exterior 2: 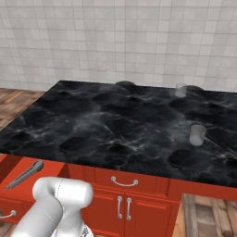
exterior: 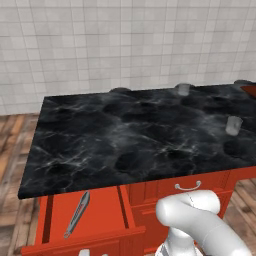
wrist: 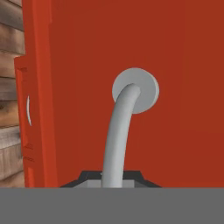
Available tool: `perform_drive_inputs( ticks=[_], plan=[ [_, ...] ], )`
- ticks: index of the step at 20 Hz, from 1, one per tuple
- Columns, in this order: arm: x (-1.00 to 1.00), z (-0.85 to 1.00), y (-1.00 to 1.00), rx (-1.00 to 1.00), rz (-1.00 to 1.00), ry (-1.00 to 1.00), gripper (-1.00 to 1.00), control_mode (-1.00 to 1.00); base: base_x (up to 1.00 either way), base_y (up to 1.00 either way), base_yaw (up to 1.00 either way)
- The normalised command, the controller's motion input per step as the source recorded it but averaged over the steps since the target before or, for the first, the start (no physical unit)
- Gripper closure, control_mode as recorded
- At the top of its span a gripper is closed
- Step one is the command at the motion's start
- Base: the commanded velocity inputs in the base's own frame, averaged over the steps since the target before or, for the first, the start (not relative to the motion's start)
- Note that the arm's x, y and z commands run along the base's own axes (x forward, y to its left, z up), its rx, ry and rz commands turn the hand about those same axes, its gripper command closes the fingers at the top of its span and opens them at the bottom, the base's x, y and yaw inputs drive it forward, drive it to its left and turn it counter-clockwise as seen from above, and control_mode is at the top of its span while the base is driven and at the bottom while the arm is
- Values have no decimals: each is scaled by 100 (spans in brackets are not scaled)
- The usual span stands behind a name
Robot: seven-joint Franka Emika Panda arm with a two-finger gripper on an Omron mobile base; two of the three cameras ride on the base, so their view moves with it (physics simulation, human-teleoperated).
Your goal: Take the tongs from the drawer on the left and place them on the dining counter next to the tray containing the hot dog.
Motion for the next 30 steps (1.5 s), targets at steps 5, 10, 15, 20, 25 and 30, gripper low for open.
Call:
perform_drive_inputs(
  ticks=[5,10,15,20,25,30],
  plan=[
    [0,0,0,0,0,0,100,-100,0,0,0],
    [-3,0,0,0,0,0,100,-100,0,0,0],
    [-21,0,0,0,0,1,100,-100,0,0,0],
    [-23,0,0,0,0,2,100,-100,0,0,0],
    [-2,0,0,0,0,0,100,-100,0,0,0],
    [0,0,1,0,0,0,100,-100,0,0,0]
  ],
)
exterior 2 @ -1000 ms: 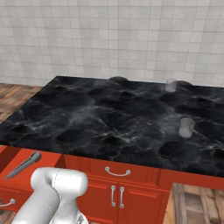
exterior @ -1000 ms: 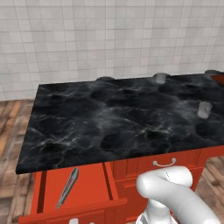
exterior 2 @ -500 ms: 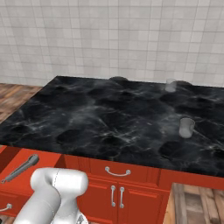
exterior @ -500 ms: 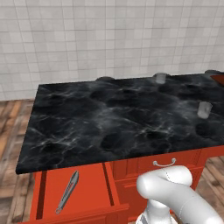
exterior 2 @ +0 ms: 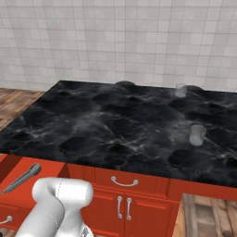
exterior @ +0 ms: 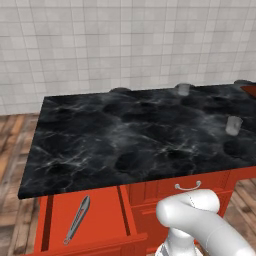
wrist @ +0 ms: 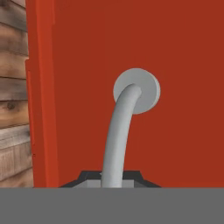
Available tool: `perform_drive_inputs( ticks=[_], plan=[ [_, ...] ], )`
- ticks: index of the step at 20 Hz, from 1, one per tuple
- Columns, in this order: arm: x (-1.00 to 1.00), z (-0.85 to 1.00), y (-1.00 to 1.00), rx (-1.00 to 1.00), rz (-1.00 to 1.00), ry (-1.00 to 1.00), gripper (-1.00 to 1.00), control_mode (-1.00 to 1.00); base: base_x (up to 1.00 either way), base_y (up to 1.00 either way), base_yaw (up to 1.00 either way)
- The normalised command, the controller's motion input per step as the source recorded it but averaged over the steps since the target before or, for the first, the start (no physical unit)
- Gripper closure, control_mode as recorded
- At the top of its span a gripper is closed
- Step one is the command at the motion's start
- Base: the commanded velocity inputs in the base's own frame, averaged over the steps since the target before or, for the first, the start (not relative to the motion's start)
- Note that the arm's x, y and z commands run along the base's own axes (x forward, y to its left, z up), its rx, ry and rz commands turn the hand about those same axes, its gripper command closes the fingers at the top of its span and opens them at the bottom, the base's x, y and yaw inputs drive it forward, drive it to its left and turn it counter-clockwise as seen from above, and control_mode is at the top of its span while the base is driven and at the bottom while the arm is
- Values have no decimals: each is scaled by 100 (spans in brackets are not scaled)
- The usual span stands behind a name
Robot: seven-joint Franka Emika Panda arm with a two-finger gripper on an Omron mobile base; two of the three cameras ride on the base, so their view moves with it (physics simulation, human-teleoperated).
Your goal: Take the tongs from the drawer on the left and place them on the dining counter next to the tray containing the hot dog.
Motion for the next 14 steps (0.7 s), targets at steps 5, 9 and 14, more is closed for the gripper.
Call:
perform_drive_inputs(
  ticks=[5,9,14],
  plan=[
    [-6,0,0,0,0,0,100,-100,0,0,0],
    [-21,0,0,0,0,0,100,-100,0,0,0],
    [-25,0,0,0,0,0,100,-100,0,0,0]
  ],
)
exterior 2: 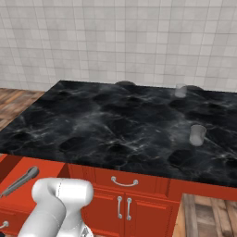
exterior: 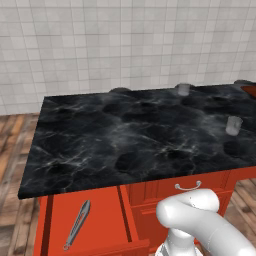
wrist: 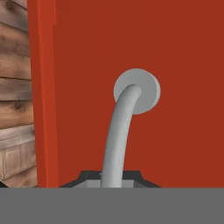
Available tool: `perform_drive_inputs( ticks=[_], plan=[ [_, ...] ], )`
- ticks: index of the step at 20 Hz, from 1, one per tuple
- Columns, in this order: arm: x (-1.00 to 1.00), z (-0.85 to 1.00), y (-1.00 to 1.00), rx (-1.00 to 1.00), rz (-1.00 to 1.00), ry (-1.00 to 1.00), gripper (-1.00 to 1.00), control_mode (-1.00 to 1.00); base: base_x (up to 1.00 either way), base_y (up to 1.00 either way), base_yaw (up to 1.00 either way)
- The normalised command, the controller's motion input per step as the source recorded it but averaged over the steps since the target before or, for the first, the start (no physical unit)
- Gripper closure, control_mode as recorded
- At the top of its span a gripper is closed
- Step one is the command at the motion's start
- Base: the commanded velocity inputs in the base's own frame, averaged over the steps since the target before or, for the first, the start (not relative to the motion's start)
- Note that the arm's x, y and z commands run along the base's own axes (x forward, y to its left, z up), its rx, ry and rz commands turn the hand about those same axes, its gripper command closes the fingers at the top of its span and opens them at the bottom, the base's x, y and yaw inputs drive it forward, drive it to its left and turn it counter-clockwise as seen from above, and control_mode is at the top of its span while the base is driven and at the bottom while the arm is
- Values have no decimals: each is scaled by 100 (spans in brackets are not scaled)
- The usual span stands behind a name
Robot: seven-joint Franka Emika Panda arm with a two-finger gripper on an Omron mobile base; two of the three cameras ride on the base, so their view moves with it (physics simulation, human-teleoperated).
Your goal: Take the tongs from the drawer on the left and place them on the dining counter next to the tray containing the hot dog.
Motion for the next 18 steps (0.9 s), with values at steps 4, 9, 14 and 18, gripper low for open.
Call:
perform_drive_inputs(
  ticks=[4,9,14,18],
  plan=[
    [-15,0,0,0,0,0,100,-100,0,0,0],
    [-1,0,0,0,0,0,100,-100,0,0,0],
    [-6,0,0,0,0,0,100,-100,0,0,0],
    [-24,0,0,-1,-1,0,100,-100,0,0,0]
  ],
)
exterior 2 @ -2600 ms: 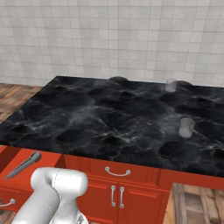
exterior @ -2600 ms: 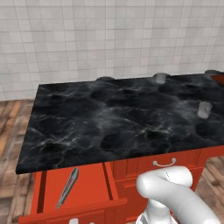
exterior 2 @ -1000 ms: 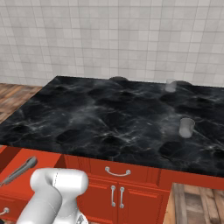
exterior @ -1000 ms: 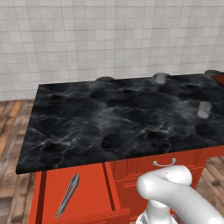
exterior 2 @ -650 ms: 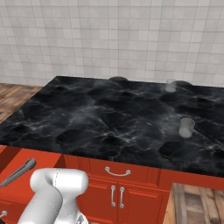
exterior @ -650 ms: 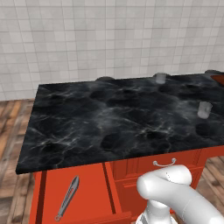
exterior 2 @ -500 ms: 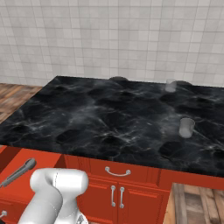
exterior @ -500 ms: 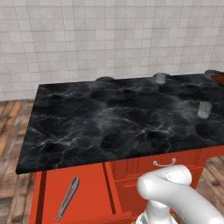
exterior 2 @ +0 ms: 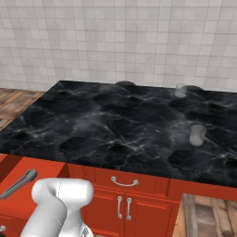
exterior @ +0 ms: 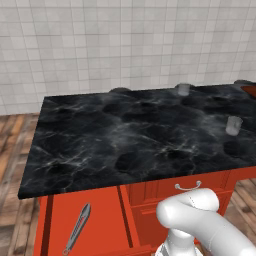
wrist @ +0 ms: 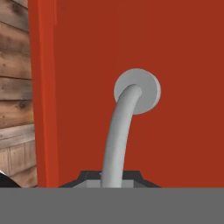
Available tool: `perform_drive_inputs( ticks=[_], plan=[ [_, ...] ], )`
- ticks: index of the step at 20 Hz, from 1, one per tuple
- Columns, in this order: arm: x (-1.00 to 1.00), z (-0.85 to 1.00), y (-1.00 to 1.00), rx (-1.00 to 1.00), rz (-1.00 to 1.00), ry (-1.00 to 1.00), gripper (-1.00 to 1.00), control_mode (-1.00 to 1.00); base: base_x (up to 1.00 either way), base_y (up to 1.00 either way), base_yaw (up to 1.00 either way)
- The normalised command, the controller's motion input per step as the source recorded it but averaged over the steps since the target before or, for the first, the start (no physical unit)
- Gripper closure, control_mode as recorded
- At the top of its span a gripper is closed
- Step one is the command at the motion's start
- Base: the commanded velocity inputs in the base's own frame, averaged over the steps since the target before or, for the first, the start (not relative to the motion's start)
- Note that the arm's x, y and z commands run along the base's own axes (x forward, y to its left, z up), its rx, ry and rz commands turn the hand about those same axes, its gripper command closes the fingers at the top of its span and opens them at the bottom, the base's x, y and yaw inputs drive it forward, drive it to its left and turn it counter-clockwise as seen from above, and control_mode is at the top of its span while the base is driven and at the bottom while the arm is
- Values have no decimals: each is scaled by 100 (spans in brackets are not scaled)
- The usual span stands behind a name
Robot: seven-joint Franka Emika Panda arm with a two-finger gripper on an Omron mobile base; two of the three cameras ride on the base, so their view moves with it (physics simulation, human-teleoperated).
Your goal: Take the tongs from the drawer on the left and place them on the dining counter next to the tray containing the hot dog.
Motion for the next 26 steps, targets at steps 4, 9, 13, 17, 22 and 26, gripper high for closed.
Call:
perform_drive_inputs(
  ticks=[4,9,13,17,22,26],
  plan=[
    [-17,5,0,0,-2,0,100,-100,0,0,0],
    [-13,0,0,0,0,0,100,-100,0,0,0],
    [-13,0,0,0,0,0,-100,-100,0,0,0],
    [-9,0,0,0,-1,0,-100,-100,0,0,0],
    [-2,0,-2,0,-1,0,-100,-100,0,0,0],
    [-25,16,0,0,0,0,-100,-100,0,0,0]
  ],
)
